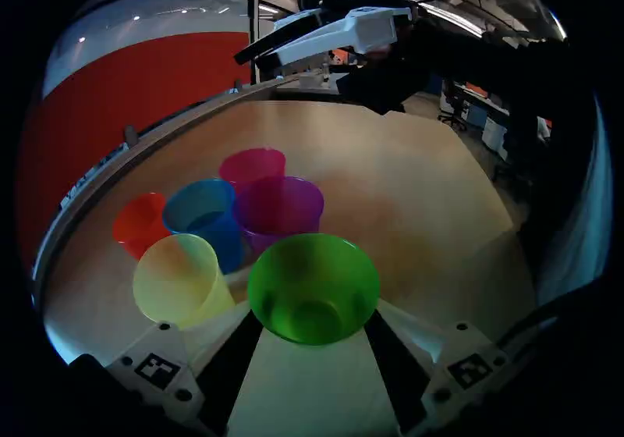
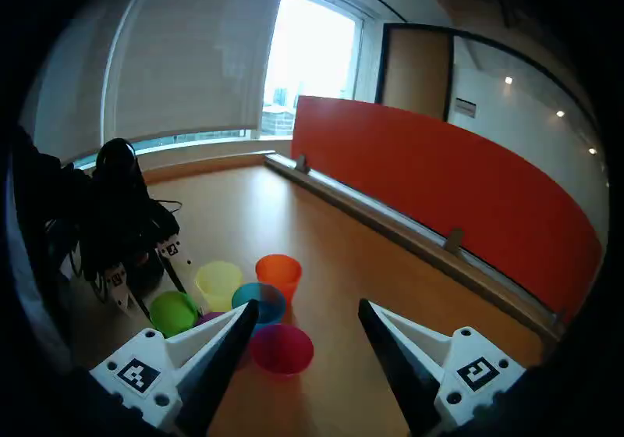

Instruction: Pour water

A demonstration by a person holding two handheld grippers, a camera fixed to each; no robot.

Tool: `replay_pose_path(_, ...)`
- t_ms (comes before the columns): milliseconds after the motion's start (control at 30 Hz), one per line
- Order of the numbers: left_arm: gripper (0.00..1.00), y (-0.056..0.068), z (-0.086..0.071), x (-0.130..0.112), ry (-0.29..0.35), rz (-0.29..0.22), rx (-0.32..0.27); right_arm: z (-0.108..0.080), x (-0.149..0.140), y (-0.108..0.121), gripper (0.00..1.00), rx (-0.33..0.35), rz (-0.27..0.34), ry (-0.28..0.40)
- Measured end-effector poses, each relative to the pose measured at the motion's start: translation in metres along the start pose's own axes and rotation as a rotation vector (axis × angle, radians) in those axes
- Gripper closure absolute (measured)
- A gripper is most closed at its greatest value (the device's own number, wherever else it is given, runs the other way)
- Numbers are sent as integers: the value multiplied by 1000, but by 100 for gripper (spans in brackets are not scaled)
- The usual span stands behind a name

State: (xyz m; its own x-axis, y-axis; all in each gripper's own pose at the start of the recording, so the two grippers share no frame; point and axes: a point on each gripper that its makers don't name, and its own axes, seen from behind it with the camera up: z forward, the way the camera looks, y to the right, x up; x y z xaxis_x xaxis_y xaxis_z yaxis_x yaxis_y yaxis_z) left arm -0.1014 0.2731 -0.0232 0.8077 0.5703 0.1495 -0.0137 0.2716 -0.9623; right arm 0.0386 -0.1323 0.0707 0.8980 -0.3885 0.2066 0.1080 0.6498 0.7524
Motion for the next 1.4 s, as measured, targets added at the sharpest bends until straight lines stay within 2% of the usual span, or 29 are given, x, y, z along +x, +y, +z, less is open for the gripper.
replay_pose_path(267, 18, -3, -5, 3, 11, 0, 11, 2, 0, -1, 0, 5, 1, -1)
replay_pose_path(967, 18, -12, -37, 2, 34, -2, 77, 22, 1, -11, 0, 35, -4, -15)
replay_pose_path(1400, 18, -27, -63, 7, 80, -32, 150, 40, 0, -19, 0, 60, -7, -29)
